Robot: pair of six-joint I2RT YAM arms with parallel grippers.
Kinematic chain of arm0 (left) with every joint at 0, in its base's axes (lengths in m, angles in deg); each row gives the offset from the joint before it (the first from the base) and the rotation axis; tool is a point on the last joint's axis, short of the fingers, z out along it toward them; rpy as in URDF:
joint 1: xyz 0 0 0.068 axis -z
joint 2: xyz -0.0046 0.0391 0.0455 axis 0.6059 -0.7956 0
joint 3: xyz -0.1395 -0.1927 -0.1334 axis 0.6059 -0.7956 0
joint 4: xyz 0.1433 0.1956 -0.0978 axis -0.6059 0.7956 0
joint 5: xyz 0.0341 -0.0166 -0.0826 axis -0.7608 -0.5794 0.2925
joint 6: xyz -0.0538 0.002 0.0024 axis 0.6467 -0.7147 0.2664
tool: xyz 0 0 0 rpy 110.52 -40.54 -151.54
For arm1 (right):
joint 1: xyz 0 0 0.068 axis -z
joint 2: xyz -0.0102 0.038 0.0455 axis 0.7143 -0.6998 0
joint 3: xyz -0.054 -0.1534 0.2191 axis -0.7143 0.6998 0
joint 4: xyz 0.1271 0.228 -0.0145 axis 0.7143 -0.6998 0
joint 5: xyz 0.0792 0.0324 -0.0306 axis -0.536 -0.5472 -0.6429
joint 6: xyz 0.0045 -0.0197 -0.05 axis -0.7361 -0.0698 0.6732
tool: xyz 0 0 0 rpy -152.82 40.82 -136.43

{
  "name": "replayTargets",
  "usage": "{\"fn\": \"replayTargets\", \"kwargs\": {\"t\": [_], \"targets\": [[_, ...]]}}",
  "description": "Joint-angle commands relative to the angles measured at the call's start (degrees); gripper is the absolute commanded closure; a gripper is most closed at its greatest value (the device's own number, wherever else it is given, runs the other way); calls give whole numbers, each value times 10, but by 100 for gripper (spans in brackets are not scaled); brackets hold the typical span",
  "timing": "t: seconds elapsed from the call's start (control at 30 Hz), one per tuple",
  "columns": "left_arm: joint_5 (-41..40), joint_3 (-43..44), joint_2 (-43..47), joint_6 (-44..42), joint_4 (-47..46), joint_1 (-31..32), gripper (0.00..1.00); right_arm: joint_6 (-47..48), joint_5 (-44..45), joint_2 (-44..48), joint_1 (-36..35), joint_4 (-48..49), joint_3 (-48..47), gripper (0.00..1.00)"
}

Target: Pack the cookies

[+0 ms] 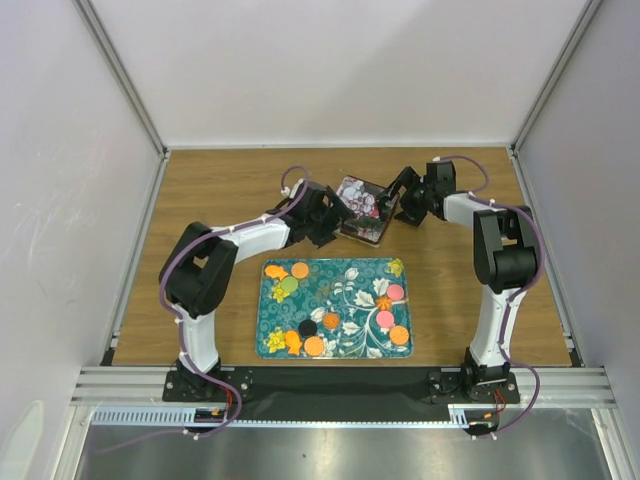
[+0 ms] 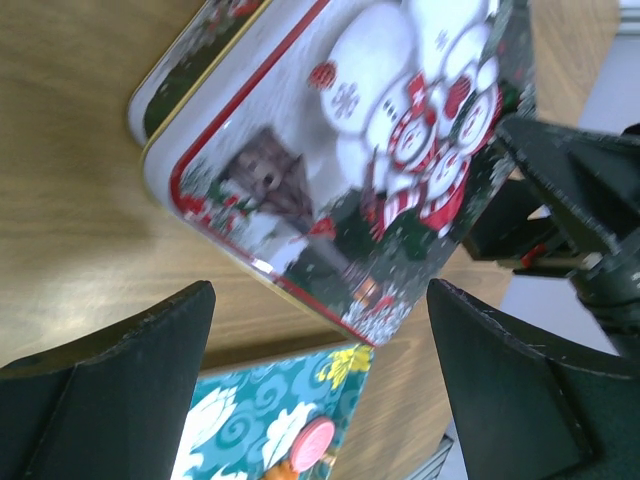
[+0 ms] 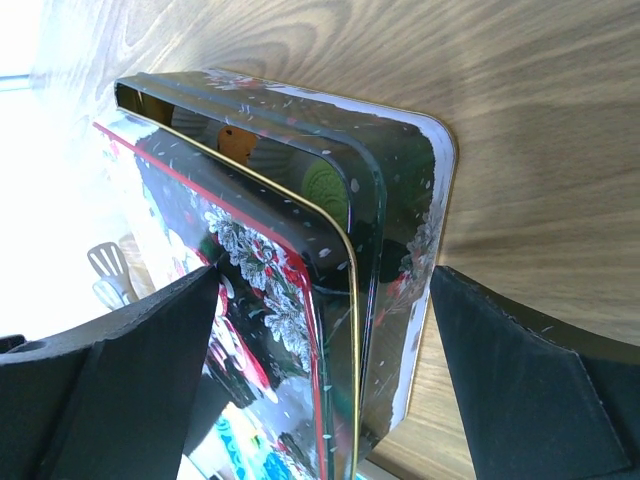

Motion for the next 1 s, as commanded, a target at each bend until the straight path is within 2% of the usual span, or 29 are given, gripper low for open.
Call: {"fn": "replayTargets", "kwargs": {"t": [0.0, 0.43, 0.67, 0.97], "targets": [[-13, 35, -16, 17, -24, 5, 6, 24, 17, 34, 6, -14, 11, 7], [-15, 85, -49, 7, 0, 2, 7, 51, 0, 54, 5, -27, 4, 5], [-15, 112, -63, -3, 15, 2, 7, 67, 9, 90, 20, -43, -3, 2], [-14, 137, -75, -14, 35, 1, 8, 102, 44, 90, 47, -59, -34, 2]]}}
